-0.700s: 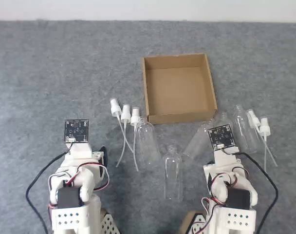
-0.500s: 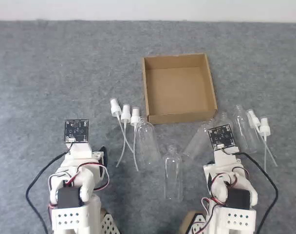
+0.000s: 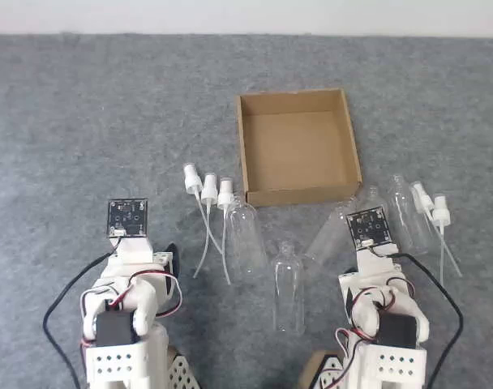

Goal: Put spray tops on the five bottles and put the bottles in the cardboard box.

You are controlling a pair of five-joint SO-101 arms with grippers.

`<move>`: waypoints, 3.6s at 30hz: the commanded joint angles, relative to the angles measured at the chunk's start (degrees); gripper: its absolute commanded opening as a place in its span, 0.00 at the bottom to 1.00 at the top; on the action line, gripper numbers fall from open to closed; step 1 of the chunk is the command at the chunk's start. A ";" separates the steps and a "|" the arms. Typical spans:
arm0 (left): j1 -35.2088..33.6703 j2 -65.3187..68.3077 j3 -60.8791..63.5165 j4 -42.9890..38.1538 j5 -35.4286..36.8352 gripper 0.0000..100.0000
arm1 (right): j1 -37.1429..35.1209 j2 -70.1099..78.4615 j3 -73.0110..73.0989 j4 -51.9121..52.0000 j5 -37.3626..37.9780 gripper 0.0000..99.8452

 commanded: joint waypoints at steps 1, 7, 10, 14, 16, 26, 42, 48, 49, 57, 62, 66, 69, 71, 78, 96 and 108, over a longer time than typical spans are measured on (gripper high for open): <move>0.09 -1.05 -0.40 0.18 -0.35 0.15 | 0.48 -0.84 1.41 0.31 0.53 0.02; 0.09 -1.05 -0.40 0.18 -0.35 0.15 | 0.22 -0.84 1.41 0.31 0.35 0.02; 0.09 -1.05 -0.40 0.18 -0.18 0.15 | 0.13 -0.84 1.41 0.31 0.35 0.02; 0.26 -1.05 -0.40 0.18 -0.09 0.15 | 0.13 -0.84 1.41 0.31 0.44 0.02; 0.26 -1.05 -0.40 0.18 -0.09 0.15 | 0.13 -0.84 1.41 0.31 0.44 0.02; 0.26 -1.05 -0.40 0.18 -0.09 0.15 | 0.66 -0.84 0.79 0.22 0.70 0.02; 0.26 -1.05 -0.40 0.18 -0.09 0.15 | 3.74 -0.84 -12.48 3.21 20.31 0.11; 0.26 -1.05 -0.40 0.18 -0.09 0.15 | 8.40 2.95 -27.87 6.73 20.48 0.13; 0.26 -1.05 -0.40 0.18 -0.09 0.15 | 8.40 5.58 -30.42 7.16 20.48 0.13; 0.26 -1.05 -0.40 0.18 -0.09 0.15 | 8.66 40.75 -52.31 7.16 20.48 0.18; 0.26 -1.05 -0.40 0.18 -0.09 0.15 | 8.31 59.74 -66.64 7.16 20.57 0.27; 0.26 -1.05 -0.40 0.18 -0.09 0.15 | 8.31 72.48 -75.34 7.16 20.57 0.27; 0.18 -1.05 -0.40 0.18 -0.09 0.15 | 7.25 81.19 -78.77 7.16 20.57 0.27; 0.18 -1.05 -0.40 0.18 -0.09 0.15 | 6.46 86.46 -79.74 6.99 20.48 0.27; 0.18 -1.05 -0.40 0.18 -0.09 0.15 | 4.09 98.42 -79.82 -0.04 16.70 0.27; 0.18 -1.05 -0.40 0.18 -0.18 0.15 | 10.86 107.82 -79.65 -7.34 16.00 0.27; 0.18 -1.05 -0.40 0.18 -0.18 0.15 | 10.51 114.07 -79.65 -10.51 11.43 0.08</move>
